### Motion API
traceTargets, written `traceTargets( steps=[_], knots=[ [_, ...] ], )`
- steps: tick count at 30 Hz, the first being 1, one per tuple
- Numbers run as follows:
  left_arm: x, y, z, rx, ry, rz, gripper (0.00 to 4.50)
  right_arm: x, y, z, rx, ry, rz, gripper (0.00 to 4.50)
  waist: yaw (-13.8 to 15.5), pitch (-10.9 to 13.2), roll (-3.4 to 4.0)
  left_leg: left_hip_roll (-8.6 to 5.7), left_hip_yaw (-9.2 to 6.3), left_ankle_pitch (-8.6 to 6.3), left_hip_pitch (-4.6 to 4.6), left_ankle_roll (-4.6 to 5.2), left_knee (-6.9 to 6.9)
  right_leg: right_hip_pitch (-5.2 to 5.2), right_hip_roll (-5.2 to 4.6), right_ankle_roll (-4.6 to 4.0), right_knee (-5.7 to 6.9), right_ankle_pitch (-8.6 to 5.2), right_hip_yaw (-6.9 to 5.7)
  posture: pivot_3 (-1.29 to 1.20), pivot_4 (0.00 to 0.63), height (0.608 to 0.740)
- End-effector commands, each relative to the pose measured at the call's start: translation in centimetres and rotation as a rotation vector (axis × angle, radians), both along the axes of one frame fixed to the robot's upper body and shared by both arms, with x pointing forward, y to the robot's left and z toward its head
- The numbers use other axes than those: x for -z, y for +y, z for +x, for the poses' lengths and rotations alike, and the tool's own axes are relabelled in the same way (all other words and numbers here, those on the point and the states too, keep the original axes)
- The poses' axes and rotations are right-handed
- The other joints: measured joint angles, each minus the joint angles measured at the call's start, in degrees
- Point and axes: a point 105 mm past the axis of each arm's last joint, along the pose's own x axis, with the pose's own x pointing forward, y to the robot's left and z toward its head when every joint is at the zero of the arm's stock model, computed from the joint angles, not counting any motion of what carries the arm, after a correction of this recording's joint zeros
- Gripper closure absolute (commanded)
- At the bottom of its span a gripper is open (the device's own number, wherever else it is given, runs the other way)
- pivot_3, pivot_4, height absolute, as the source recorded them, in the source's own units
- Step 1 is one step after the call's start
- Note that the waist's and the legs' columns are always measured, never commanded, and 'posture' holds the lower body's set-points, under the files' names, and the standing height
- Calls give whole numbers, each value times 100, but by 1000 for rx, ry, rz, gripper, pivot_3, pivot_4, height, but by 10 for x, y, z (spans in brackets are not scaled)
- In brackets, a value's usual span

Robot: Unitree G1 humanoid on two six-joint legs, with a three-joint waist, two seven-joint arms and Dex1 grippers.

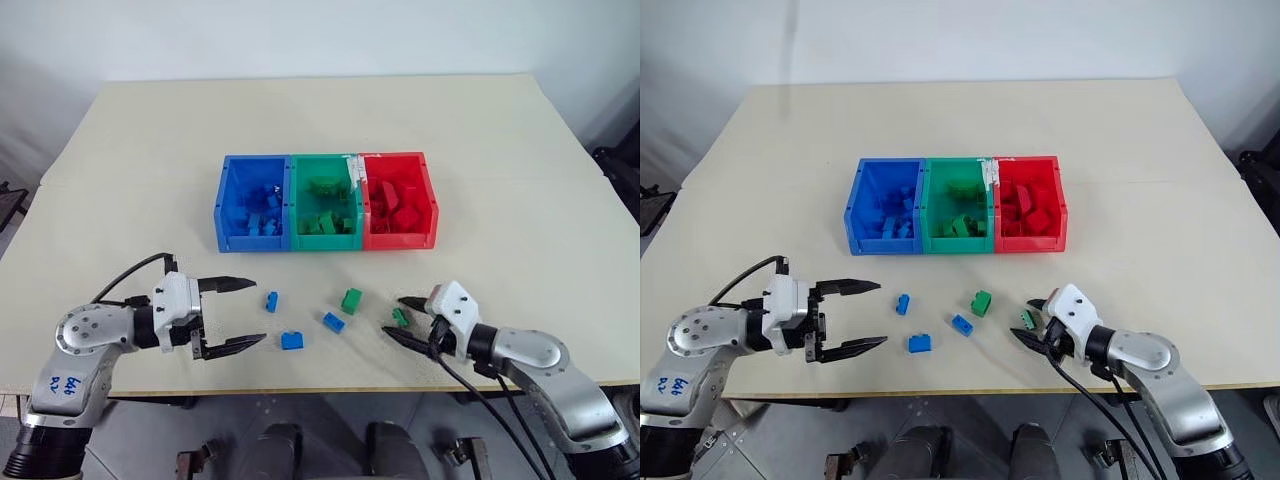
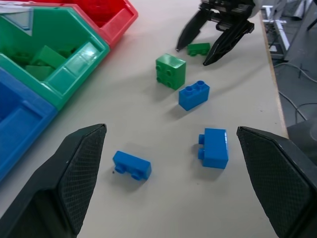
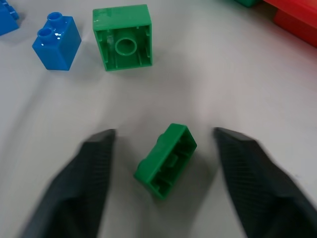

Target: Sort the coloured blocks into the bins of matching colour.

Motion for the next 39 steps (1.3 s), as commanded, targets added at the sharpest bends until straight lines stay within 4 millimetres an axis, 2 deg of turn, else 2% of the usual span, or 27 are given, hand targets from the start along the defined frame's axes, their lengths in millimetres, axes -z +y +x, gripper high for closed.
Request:
traceTargets(
  steps=[1,5,10,12,15,18,22,24,28,33,34,37,39],
  knots=[
    [-12,0,-1,6,-43,-7,0,1,1,-1,-4,1,-5,2675,0,0,0,0,0,0,0,0,0,0,0,0,0,0,0,0,150,740],
    [-14,0,-1,2,-55,-16,0,-12,-6,7,5,-52,3,4004,-1,0,0,-1,0,0,0,0,1,0,0,0,1,0,0,0,150,740],
    [-17,4,5,-74,-74,-58,0,-61,18,26,-65,-140,181,4005,-86,0,0,4,2,0,0,-1,0,-1,3,0,1,0,1,0,150,740],
    [-17,10,6,-135,-72,-90,0,-88,34,45,-63,-187,243,4005,-126,1,0,5,3,0,3,-2,-3,-1,5,-1,2,0,1,0,150,740],
    [-15,19,7,-217,-66,-120,0,-115,56,72,-46,-239,272,4005,-182,1,0,12,2,0,3,-4,-4,-6,7,-3,9,0,2,0,150,740],
    [-10,26,6,-275,-62,-133,0,-129,77,98,-23,-279,264,4005,-221,0,0,10,-4,-1,3,-6,-8,-9,7,-5,11,-1,0,0,150,740],
    [-3,33,2,-335,-53,-136,0,-130,104,136,24,-310,197,4005,-248,0,0,5,-4,-1,2,-5,-9,-13,4,-7,30,0,1,0,150,740],
    [-3,35,0,-347,-53,-133,0,-135,109,145,33,-334,213,3265,-239,0,0,5,-4,-1,1,-6,-11,-16,4,-7,33,0,1,0,150,740],
    [-3,37,0,-363,-57,-126,0,-143,117,145,-12,-353,245,1978,-243,0,0,3,-11,-1,-1,-6,-14,-18,4,-9,34,0,-2,0,150,740],
    [-3,34,0,-337,-51,-121,0,-150,97,121,-115,-414,269,217,-225,0,0,3,-12,-1,-2,-6,-17,-17,4,-9,33,0,-4,0,150,740],
    [-3,33,1,-328,-49,-119,0,-149,86,113,-126,-420,268,42,-217,0,0,2,-13,-2,-2,-5,-18,-17,3,-9,32,0,-3,0,150,740],
    [-3,30,3,-292,-44,-105,0,-142,56,89,-161,-428,264,42,-189,0,0,-2,-15,-3,-5,-3,-16,-14,1,-9,29,0,-4,0,150,740],
    [-3,28,5,-248,-42,-85,0,-131,24,62,-195,-407,259,42,-131,0,0,-3,-16,-4,-9,-1,-15,-11,0,-9,23,0,-7,0,150,740]
  ],
)
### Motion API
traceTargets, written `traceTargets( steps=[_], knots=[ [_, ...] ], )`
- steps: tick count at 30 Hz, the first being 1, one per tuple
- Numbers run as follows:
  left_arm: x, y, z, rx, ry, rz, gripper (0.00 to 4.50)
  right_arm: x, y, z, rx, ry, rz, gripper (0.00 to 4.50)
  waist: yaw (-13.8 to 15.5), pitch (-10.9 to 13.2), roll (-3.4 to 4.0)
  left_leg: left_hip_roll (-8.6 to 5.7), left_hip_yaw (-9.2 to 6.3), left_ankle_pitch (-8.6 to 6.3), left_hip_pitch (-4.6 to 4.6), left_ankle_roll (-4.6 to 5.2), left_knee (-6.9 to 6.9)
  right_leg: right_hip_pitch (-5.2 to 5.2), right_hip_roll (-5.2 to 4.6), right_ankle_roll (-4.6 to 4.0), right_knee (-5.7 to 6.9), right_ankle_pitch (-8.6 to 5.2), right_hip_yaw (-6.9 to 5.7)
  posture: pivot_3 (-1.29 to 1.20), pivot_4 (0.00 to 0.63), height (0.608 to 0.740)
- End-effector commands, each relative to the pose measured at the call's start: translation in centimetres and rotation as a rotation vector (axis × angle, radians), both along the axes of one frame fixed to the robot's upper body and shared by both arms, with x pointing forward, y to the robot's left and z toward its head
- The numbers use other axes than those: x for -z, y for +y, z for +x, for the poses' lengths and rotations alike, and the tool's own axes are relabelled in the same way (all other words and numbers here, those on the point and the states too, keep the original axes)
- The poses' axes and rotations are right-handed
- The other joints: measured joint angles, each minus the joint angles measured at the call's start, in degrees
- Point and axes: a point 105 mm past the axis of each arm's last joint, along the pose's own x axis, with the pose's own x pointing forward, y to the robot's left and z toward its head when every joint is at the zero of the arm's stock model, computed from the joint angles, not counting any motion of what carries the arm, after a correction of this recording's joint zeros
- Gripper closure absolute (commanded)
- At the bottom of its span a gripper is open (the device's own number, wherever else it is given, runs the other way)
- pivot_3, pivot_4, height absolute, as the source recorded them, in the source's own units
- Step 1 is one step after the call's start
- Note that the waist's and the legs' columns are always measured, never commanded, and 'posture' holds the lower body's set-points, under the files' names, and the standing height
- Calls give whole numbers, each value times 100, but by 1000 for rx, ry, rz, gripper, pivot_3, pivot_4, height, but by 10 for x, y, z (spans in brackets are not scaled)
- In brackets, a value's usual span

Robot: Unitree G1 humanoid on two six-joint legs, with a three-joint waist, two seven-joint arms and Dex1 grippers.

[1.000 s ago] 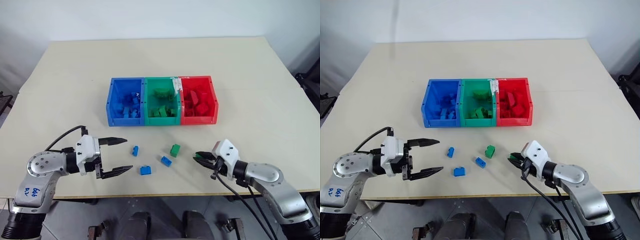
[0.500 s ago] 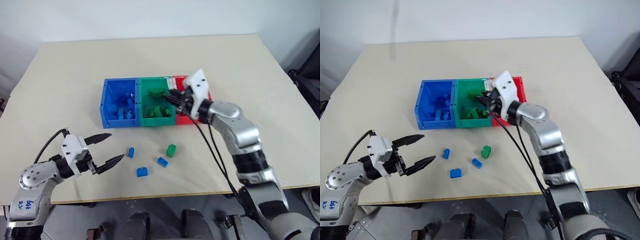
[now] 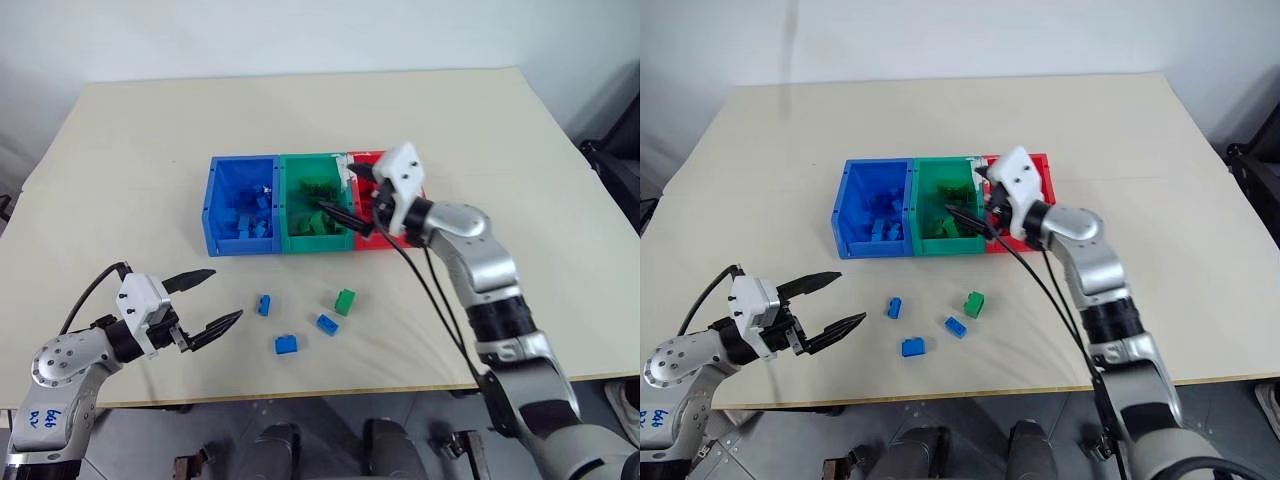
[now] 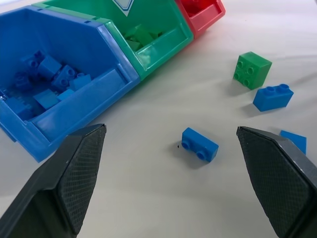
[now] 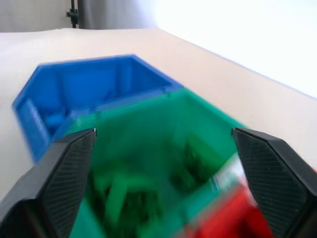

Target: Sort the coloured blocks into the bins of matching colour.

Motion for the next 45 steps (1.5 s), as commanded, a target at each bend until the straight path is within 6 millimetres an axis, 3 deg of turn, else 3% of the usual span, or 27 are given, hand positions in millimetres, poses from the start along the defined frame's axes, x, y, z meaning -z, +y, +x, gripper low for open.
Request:
traceTargets(
  steps=[1,5,8,11,14,20,27,34,37,42,44,45],
  knots=[
    [-6,-4,1,73,-25,43,0,-6,-38,-43,-82,-40,-4,42,58,0,0,1,3,-2,0,1,1,-1,0,0,-4,0,-1,0,150,740],
    [-4,-13,8,156,-25,70,0,34,-102,-79,-21,47,-179,42,104,1,1,-7,18,-7,1,7,6,7,1,2,-29,1,0,0,150,740],
    [-2,-22,8,216,-15,77,0,54,-128,-94,11,123,-247,42,47,1,1,-8,42,-8,8,8,14,8,2,5,-29,3,4,0,150,740],
    [2,-31,9,269,2,77,0,63,-137,-99,44,166,-239,42,28,1,1,0,50,-7,22,5,14,13,8,5,-22,2,6,0,150,740],
    [1,-33,13,275,-1,64,0,66,-119,-98,-2,182,-227,42,24,1,1,1,54,-6,25,4,21,14,8,5,-17,3,12,0,150,740],
    [-2,-21,15,229,-22,66,0,64,-57,-90,-128,286,-171,42,28,1,1,23,47,-6,23,3,20,11,6,5,-19,3,11,0,150,740],
    [2,-2,-4,156,6,74,0,78,9,-63,-164,370,-234,42,68,1,1,24,33,-8,18,-2,15,5,6,3,-22,2,6,0,150,740],
    [0,0,-20,126,18,78,0,89,19,-52,-139,367,-268,42,161,1,0,5,10,-11,3,1,18,3,-3,1,-24,2,-1,0,150,740],
    [-1,0,-22,120,19,78,0,92,23,-56,-155,373,-269,629,124,0,1,8,14,-11,4,1,15,1,-1,1,-24,2,-3,0,150,740],
    [-3,-1,-22,119,10,72,0,90,21,-57,-156,354,-263,2264,84,1,0,9,15,-11,4,0,16,1,0,1,-23,2,-3,0,150,740],
    [-5,-1,-21,115,4,63,0,77,22,-55,-169,318,-221,2953,73,1,1,10,16,-11,4,0,15,0,0,1,-23,2,-3,0,150,740],
    [-6,-1,-20,105,-3,52,0,67,24,-53,-177,294,-190,2973,70,1,1,10,17,-11,4,0,14,-1,0,1,-24,2,-3,0,150,740]
  ],
)
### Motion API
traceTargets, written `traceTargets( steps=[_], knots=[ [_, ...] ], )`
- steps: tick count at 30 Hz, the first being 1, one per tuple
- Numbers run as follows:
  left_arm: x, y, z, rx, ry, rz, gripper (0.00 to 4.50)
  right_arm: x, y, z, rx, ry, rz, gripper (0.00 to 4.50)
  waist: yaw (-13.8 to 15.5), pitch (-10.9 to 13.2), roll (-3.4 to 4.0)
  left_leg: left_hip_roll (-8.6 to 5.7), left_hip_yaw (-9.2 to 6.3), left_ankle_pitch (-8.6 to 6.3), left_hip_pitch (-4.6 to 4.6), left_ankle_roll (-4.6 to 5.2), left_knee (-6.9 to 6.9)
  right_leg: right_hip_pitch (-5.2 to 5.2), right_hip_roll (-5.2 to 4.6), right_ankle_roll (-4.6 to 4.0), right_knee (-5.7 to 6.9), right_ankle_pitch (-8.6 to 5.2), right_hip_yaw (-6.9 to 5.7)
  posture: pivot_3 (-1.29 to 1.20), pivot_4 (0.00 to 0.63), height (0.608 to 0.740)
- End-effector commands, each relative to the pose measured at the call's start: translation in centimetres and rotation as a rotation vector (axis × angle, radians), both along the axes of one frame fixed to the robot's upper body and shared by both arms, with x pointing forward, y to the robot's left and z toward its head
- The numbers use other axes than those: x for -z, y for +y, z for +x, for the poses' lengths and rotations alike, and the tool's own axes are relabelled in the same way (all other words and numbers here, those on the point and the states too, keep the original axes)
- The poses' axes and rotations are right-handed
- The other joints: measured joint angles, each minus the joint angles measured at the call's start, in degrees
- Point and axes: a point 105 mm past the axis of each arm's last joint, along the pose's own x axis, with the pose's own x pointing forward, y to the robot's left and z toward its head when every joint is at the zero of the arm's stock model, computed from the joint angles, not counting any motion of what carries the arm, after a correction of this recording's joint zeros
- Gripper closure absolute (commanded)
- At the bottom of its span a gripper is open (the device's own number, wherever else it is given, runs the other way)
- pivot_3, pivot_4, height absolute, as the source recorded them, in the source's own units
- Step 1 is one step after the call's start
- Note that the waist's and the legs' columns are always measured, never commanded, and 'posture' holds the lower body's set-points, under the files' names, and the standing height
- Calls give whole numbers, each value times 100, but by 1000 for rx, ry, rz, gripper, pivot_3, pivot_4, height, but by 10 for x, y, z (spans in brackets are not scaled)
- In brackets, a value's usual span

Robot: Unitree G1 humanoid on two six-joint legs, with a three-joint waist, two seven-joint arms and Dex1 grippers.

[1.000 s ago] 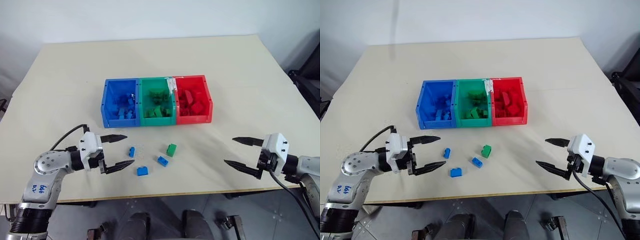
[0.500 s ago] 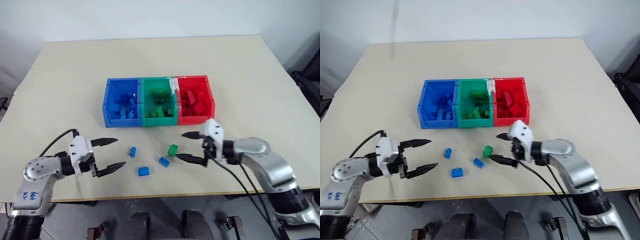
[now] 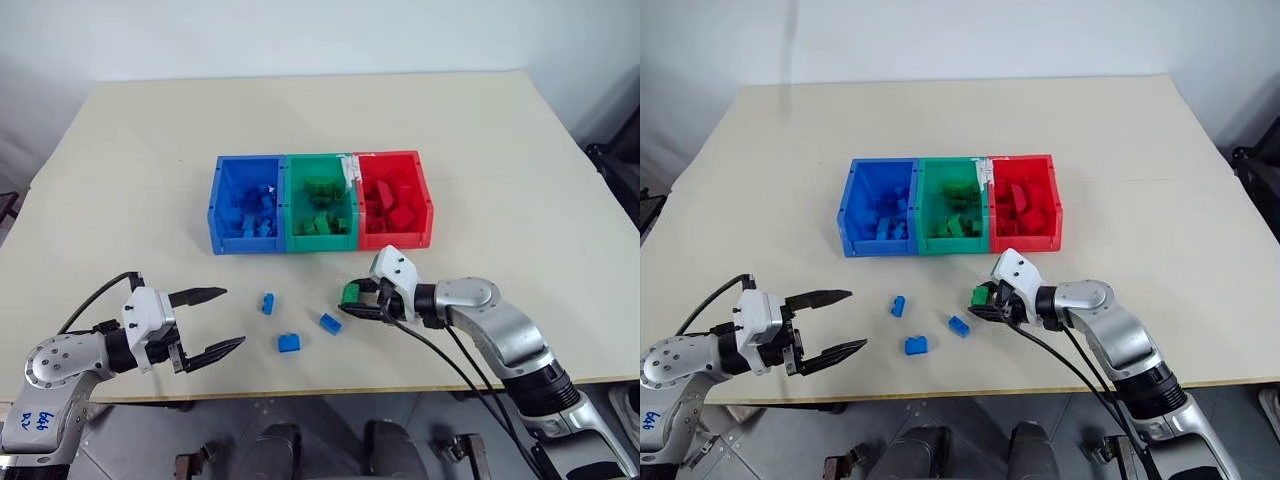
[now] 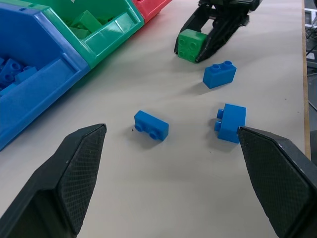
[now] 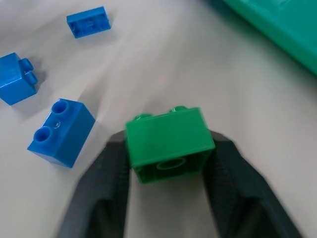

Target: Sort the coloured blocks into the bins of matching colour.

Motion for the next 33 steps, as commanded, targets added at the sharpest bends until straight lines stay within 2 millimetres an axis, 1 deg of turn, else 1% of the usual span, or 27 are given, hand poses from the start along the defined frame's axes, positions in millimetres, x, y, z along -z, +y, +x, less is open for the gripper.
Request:
traceTargets(
  steps=[1,3,6,8,11,14,16,17,20,22,23,26,28,33],
  knots=[
    [-16,1,1,-20,-62,-36,0,-41,9,3,-34,-105,121,2973,-10,0,0,0,1,0,0,0,0,0,0,0,0,0,0,0,150,740],
    [-17,2,2,-44,-66,-56,0,-59,13,11,-23,-142,165,2973,-31,0,1,4,4,0,0,0,0,-2,1,0,1,0,1,0,150,740],
    [-14,6,3,-86,-61,-69,0,-92,23,31,-5,-203,224,2973,-57,0,1,7,3,1,1,-3,2,-2,3,0,4,0,0,0,150,740],
    [-13,8,4,-116,-57,-88,0,-105,29,46,21,-234,236,2973,-80,0,1,6,4,1,2,-3,3,-2,3,0,6,0,1,0,150,740],
    [-13,10,5,-148,-55,-113,0,-113,37,64,39,-291,220,2973,-110,0,0,5,-2,1,2,-3,-3,-2,3,-1,15,0,-1,0,150,740],
    [-11,13,4,-171,-52,-124,0,-111,46,83,68,-313,202,2973,-149,0,1,-2,-3,1,2,-1,-4,-3,0,-1,27,0,1,0,150,740],
    [-11,14,3,-183,-51,-129,0,-108,49,92,75,-335,176,2251,-171,0,1,-1,-3,1,2,-1,-6,-6,0,-2,29,0,0,0,150,740],
    [-11,14,3,-185,-50,-130,0,-108,50,95,78,-344,173,1966,-175,0,1,0,-1,1,2,-1,-7,-8,1,-1,30,0,0,0,150,740],
    [-11,15,1,-185,-46,-126,0,-115,45,98,89,-370,195,959,-181,0,1,1,-1,1,2,-2,-12,-13,1,-2,31,0,1,0,150,740],
    [-10,15,2,-179,-41,-122,0,-115,36,93,85,-384,199,280,-179,0,1,2,-1,1,1,-2,-13,-14,1,-2,31,0,0,0,150,740],
    [-10,14,3,-171,-39,-119,0,-114,31,89,77,-391,200,28,-176,0,1,2,-1,1,1,-2,-12,-13,1,-2,31,0,0,0,150,740],
    [-10,6,8,-118,-42,-101,0,-114,9,65,28,-415,241,28,-101,0,1,-1,-11,0,-1,-1,-10,-10,1,-2,31,0,-4,0,150,740],
    [-10,-1,11,-71,-41,-86,0,-111,-15,42,4,-428,275,28,-21,0,1,-8,-17,0,-4,0,-6,-2,-2,-1,26,0,-6,0,150,740],
    [-7,-14,21,52,-19,-46,0,-76,-81,-8,16,-383,153,28,26,0,1,-11,-4,-5,-5,7,0,2,-2,0,7,0,-4,0,150,740]
  ],
)
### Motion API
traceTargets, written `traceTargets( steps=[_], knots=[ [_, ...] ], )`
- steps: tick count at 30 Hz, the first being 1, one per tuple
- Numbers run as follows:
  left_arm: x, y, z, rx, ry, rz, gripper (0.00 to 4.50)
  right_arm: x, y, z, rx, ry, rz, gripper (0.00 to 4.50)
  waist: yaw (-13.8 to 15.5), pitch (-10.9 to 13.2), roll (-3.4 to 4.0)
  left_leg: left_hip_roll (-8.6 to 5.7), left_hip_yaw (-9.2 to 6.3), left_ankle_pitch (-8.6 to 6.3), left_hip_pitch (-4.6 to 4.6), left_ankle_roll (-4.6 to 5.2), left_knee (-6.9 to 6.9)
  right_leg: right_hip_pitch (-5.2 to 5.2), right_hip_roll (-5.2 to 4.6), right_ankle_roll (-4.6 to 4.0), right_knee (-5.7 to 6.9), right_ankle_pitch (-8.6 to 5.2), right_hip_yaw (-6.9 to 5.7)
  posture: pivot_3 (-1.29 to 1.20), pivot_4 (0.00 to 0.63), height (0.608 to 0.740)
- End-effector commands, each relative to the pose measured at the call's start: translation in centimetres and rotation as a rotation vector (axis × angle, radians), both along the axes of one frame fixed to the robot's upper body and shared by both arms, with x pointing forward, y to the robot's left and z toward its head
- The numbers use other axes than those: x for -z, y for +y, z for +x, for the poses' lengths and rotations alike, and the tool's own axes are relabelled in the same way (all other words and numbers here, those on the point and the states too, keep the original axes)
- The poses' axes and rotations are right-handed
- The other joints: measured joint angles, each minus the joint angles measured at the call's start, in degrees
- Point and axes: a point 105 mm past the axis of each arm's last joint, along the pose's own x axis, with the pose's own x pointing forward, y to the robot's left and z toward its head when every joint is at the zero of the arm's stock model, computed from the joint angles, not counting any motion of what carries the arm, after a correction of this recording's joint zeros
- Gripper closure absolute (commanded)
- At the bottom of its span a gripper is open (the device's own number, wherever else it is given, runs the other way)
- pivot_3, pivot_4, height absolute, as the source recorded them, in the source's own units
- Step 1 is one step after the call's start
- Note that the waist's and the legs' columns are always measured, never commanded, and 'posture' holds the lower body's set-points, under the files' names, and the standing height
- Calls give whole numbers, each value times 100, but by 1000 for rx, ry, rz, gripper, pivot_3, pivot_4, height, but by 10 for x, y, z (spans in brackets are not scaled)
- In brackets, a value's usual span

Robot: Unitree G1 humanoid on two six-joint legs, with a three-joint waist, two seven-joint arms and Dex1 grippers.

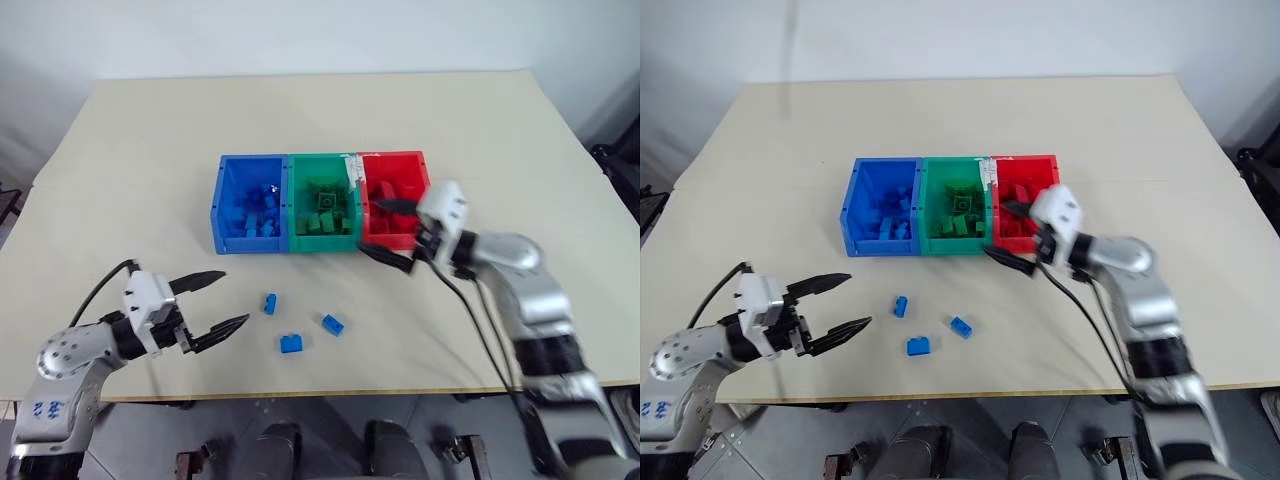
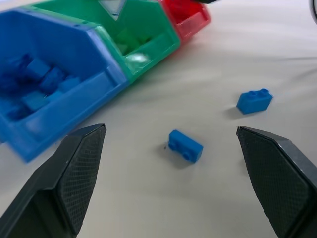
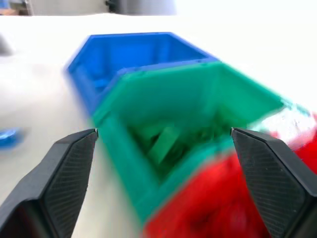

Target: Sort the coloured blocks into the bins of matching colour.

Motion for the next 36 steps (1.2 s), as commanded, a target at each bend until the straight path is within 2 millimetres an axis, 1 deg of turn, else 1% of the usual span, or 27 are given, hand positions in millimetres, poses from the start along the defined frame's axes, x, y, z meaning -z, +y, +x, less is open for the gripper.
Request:
traceTargets(
  steps=[1,4,6,9,12,15,18,19,20,23,26,31,34,36],
  knots=[
    [-1,-9,4,91,-16,48,0,-4,-33,-35,-14,-33,-41,28,5,0,0,-4,4,0,0,0,1,1,2,0,-7,0,-1,0,150,740],
    [-3,-22,10,172,-21,45,0,16,-68,-60,35,37,-130,28,1,0,0,-5,11,0,2,0,0,3,4,0,-12,0,-3,0,150,740],
    [-2,-29,14,213,-25,46,0,24,-78,-72,34,63,-173,28,-24,0,0,-5,25,0,6,0,4,4,4,1,-12,0,0,0,150,740],
    [-3,-36,19,242,-44,50,0,31,-81,-76,44,87,-173,28,-59,0,0,0,41,0,20,-1,5,8,7,1,-8,1,4,0,150,740],
    [-6,-38,20,269,-31,38,0,35,-72,-78,17,121,-161,28,-59,0,-1,2,43,1,27,-3,10,11,8,2,-1,1,8,0,150,740],
    [-9,-29,22,237,-37,45,0,38,-51,-80,-25,181,-139,28,-25,0,0,8,40,1,27,-3,11,11,7,2,0,1,9,0,150,740],
    [-6,-3,16,158,-28,81,0,39,1,-74,-103,230,-92,28,-88,1,-4,33,41,1,27,-5,10,9,12,1,-3,1,13,0,150,740],
    [-5,3,13,141,-27,91,0,41,14,-74,-127,238,-105,28,-120,1,-3,41,42,0,27,-9,10,8,19,1,-6,1,12,0,150,740],
    [-4,6,10,132,-25,95,0,44,21,-73,-133,247,-120,28,-127,1,-2,44,39,1,27,-11,7,5,20,-1,-4,0,12,0,150,740],
    [-2,17,-1,105,-19,106,0,51,40,-66,-111,268,-124,28,-59,0,-5,39,22,-1,23,-12,3,5,18,-4,-7,-1,5,0,150,740],
    [2,27,-14,75,5,114,0,64,58,-64,-110,288,-151,28,12,0,-6,27,13,-5,15,-7,4,2,8,-4,-8,-1,3,0,150,740],
    [6,27,-29,54,24,111,0,80,75,-63,-100,295,-187,28,9,-1,-7,21,7,-6,12,-6,4,3,3,-6,-9,-1,-2,0,150,740],
    [6,24,-32,50,26,104,0,84,75,-59,-74,291,-200,602,-4,-1,-7,21,8,-5,13,-7,5,4,4,-6,-8,-1,-1,0,150,740],
    [6,23,-32,43,24,96,0,84,74,-56,-65,282,-206,1244,-7,-1,-7,22,9,-5,14,-7,5,4,4,-6,-7,-1,-1,0,150,740]
  ],
)
